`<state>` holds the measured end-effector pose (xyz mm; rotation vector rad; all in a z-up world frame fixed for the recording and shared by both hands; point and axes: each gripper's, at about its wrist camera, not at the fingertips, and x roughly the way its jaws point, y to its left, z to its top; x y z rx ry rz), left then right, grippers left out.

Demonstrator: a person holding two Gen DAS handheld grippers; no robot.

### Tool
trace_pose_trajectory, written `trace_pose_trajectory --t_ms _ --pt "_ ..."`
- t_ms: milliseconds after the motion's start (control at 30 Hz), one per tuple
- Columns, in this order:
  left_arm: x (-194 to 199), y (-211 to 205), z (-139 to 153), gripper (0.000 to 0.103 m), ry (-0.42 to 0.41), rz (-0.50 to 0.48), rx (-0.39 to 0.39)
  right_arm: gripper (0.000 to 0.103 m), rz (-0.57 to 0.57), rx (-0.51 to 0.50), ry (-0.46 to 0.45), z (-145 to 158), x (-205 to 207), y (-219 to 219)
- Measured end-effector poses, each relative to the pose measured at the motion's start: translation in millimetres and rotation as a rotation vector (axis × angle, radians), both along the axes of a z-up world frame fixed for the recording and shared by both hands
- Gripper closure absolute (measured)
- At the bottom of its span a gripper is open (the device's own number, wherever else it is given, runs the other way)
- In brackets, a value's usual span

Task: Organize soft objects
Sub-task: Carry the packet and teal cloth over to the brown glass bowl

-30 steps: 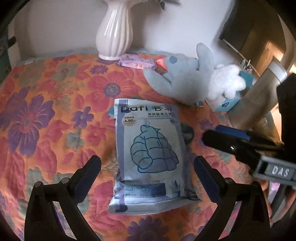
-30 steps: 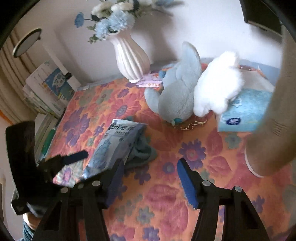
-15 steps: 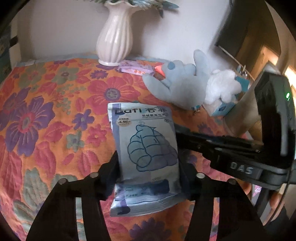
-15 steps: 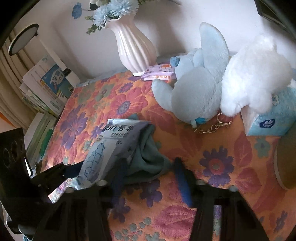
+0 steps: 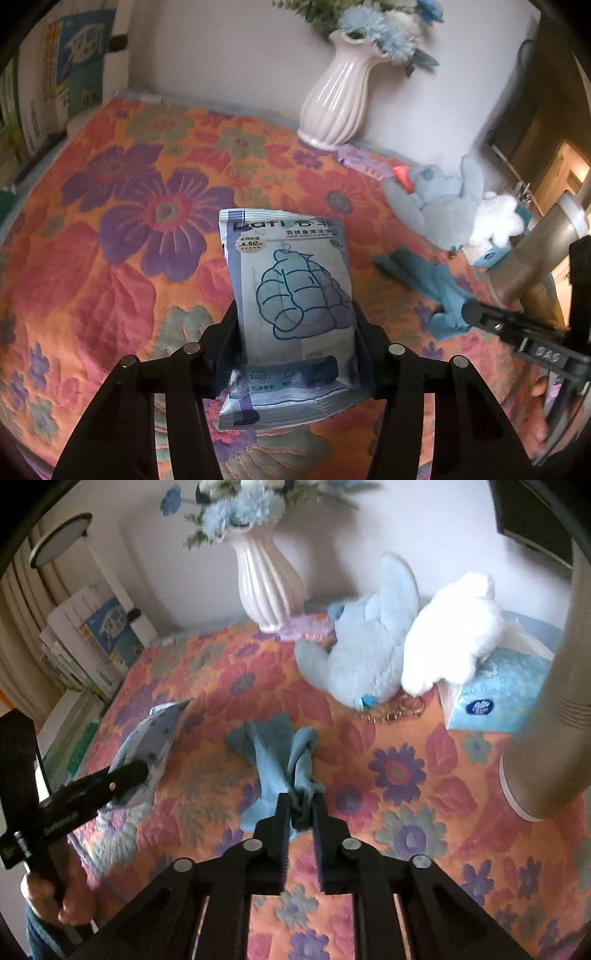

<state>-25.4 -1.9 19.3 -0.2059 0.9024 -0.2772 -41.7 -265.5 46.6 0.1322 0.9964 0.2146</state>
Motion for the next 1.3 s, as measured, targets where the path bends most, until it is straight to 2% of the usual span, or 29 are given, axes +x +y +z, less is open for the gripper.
trace_pose_trajectory --t_ms 33,67,100,133,267,300,367,433,500,633,967,1033,1167,1300 --pt "-0.5 -1.8 2.0 0.052 -0.014 -0.006 0.008 0.062 -0.003 -0.011 0.009 0.8 3.9 1.6" --pt "-0.8 -4.0 1.9 0.052 -0.022 -0.013 0.015 0.047 -0.006 -0.020 0.007 1.2 5.7 3.0" --pt "-0.1 -5.6 -0.4 0.052 -0.014 -0.021 0.027 0.024 -0.009 -0.042 -0.008 2.1 8.1 6.6" --pt "0.3 -7.5 -1.4 0.052 -0.012 -0.024 0.040 0.019 -0.012 -0.068 -0.020 2.0 10.8 10.8" --pt "-1.9 -13.9 -1.8 0.052 -0.029 -0.032 0.080 0.019 0.020 -0.100 -0.030 -6.4 27.4 34.6" --pt "-1.8 -14.5 -1.9 0.052 -0.030 -0.032 0.084 0.021 0.016 -0.123 -0.031 -10.4 30.9 41.4" --pt "-1.9 -14.3 -2.3 0.052 -0.034 -0.033 0.093 0.036 0.012 -0.185 -0.030 -20.8 35.7 53.7" --pt "-1.8 -14.6 -2.9 0.052 -0.035 -0.034 0.095 0.046 0.009 -0.247 -0.067 -23.9 32.3 61.8" --pt "-2.3 -15.2 -3.1 0.051 -0.035 -0.032 0.093 0.066 0.025 -0.261 -0.093 -22.0 26.7 66.1" --pt "-1.6 -14.6 -3.1 0.051 -0.035 -0.034 0.086 0.083 0.030 -0.273 -0.133 -19.9 17.8 67.1" --pt "-4.3 -13.9 0.0 0.052 -0.054 -0.037 0.069 0.084 0.071 -0.277 -0.233 -10.3 2.3 77.9" --pt "-9.0 -10.7 4.0 0.052 -0.084 -0.042 0.036 0.090 0.057 -0.249 -0.254 -5.9 -0.5 73.1" --pt "-16.7 -6.1 11.2 0.052 -0.138 -0.056 -0.011 0.090 0.035 -0.163 -0.273 3.7 -7.6 58.8" --pt "-17.9 -13.0 13.1 0.052 -0.137 -0.072 0.011 0.090 0.002 -0.053 -0.242 8.7 -18.3 40.1"
